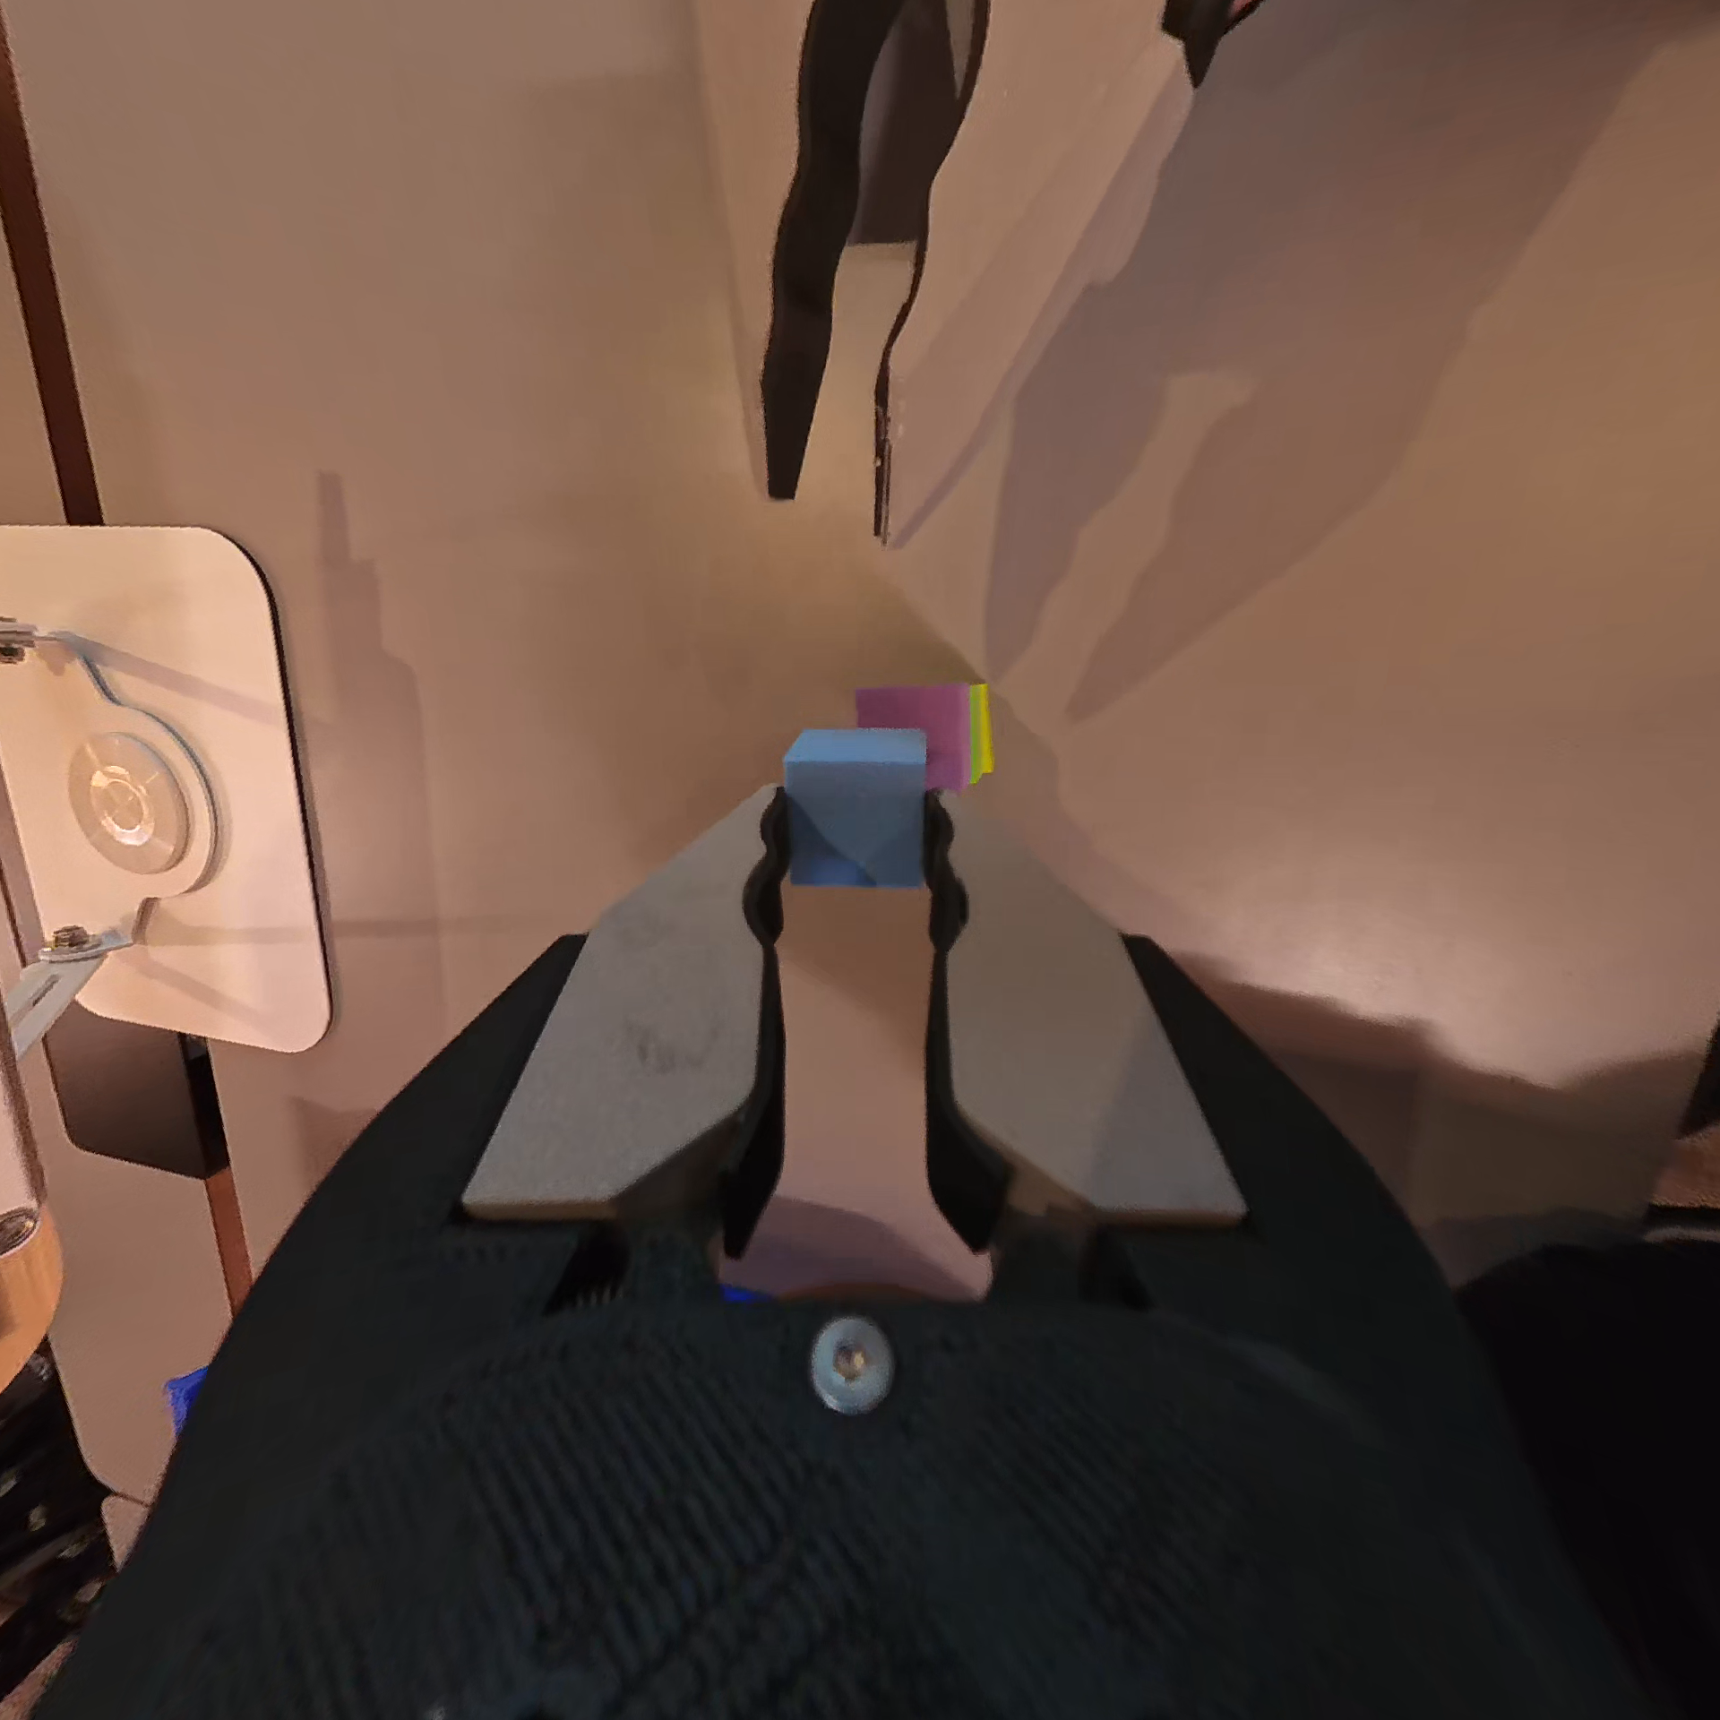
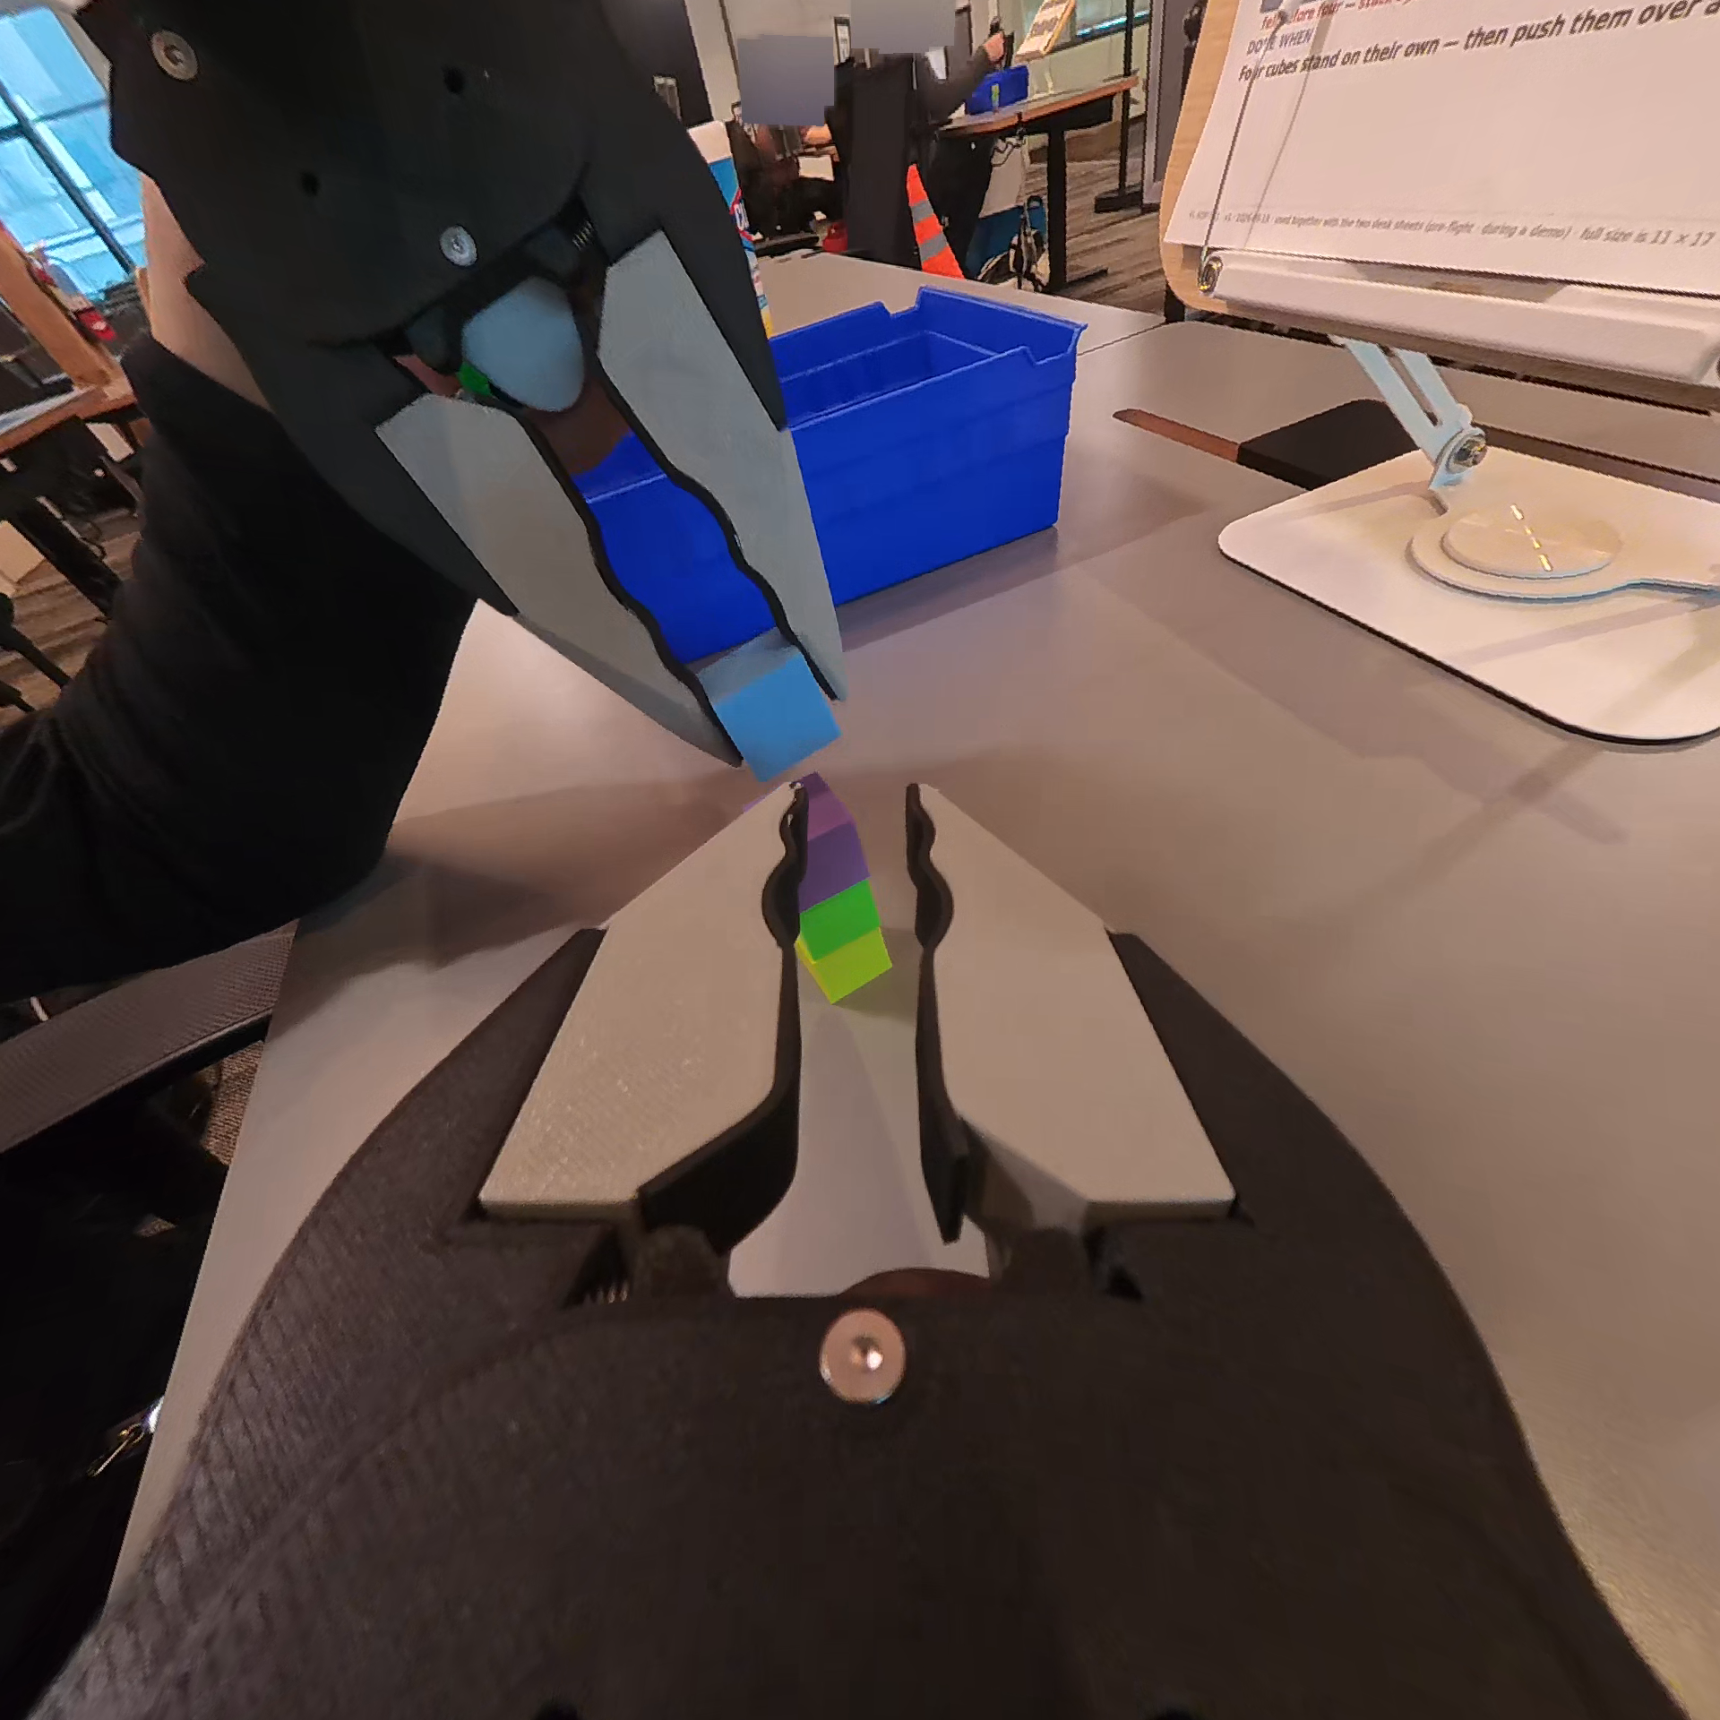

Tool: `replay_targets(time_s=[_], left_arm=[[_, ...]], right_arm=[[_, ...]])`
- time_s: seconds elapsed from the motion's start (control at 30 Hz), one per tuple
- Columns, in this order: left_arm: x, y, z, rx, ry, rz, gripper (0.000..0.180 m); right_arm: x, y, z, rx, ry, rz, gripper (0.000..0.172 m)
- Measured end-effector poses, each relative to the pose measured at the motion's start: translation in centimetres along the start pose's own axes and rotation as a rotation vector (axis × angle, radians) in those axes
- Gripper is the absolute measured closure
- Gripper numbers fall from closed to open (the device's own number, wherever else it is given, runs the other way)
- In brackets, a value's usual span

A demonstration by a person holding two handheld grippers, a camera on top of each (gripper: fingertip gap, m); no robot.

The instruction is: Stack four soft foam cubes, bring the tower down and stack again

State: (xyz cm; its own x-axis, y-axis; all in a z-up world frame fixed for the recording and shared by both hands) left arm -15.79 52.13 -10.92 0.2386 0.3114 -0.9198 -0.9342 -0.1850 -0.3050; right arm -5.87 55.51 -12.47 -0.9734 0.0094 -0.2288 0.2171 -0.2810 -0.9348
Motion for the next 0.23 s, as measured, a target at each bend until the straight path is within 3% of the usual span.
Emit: replay_targets(time_s=[0.23], left_arm=[[0.52, -0.36, -0.11, 0.010, 0.015, 0.034, 0.154]], right_arm=[[-0.07, 0.02, -0.23, 0.004, 0.007, -0.002, 0.154]])
Point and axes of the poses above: each gripper's, where its closed fingertips meet, x out along the fingers, y out of its underside, z = x × y across the jaws, the point moved 5 cm from there along -x, back along the fingers, and after that the axes turned 4 degrees about x, right-handed, at the moved point
